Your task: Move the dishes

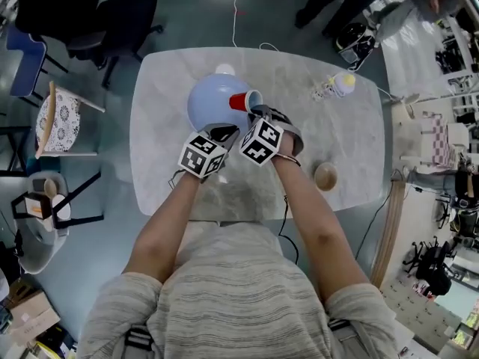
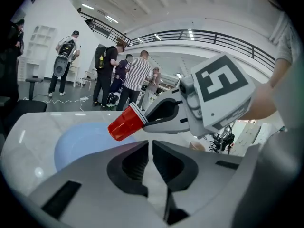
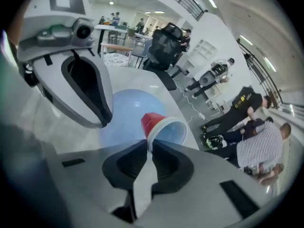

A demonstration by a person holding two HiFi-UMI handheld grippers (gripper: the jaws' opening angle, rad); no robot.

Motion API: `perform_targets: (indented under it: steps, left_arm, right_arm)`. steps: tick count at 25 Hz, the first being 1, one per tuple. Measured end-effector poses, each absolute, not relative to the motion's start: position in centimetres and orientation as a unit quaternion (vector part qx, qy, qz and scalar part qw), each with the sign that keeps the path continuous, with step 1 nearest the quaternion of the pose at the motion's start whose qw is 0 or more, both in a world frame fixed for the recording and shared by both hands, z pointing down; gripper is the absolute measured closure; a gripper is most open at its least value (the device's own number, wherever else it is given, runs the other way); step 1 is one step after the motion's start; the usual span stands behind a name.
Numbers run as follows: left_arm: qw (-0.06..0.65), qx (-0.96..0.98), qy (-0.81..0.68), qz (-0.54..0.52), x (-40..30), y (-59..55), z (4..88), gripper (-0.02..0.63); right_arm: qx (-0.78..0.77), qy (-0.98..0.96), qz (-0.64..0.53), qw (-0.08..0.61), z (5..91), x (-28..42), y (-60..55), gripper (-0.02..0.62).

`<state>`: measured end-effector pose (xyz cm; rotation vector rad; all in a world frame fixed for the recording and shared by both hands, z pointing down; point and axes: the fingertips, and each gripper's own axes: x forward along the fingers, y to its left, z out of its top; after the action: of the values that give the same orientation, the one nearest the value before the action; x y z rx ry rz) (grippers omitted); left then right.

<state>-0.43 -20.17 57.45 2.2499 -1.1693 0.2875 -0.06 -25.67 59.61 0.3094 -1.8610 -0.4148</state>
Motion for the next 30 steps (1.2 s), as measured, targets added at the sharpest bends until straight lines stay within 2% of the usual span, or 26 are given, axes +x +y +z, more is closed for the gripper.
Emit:
perform_targets:
  steps: [4, 17, 30]
  left_arm:
    - [0.300, 0.833, -0.452, 0.104, -3.3, -18.8, 58.2, 0.581]
    - [0.321, 0.811, -0.479, 0.097, -8.9, -15.9, 60.2, 0.581]
    - [0.341, 0.796, -0.492, 0.093, -11.7, -14.3, 61.6, 0.581]
  right_arm:
    - [0.076, -0.752, -0.259, 0.601, 61.3, -2.9, -24.7, 0.548]
    - [-0.022, -0.641, -0.414, 0.646, 65.1, -8.3, -23.1, 0.548]
    - [-0.053, -0.581, -0.486, 0.651, 66.6, -10.2, -23.0, 0.548]
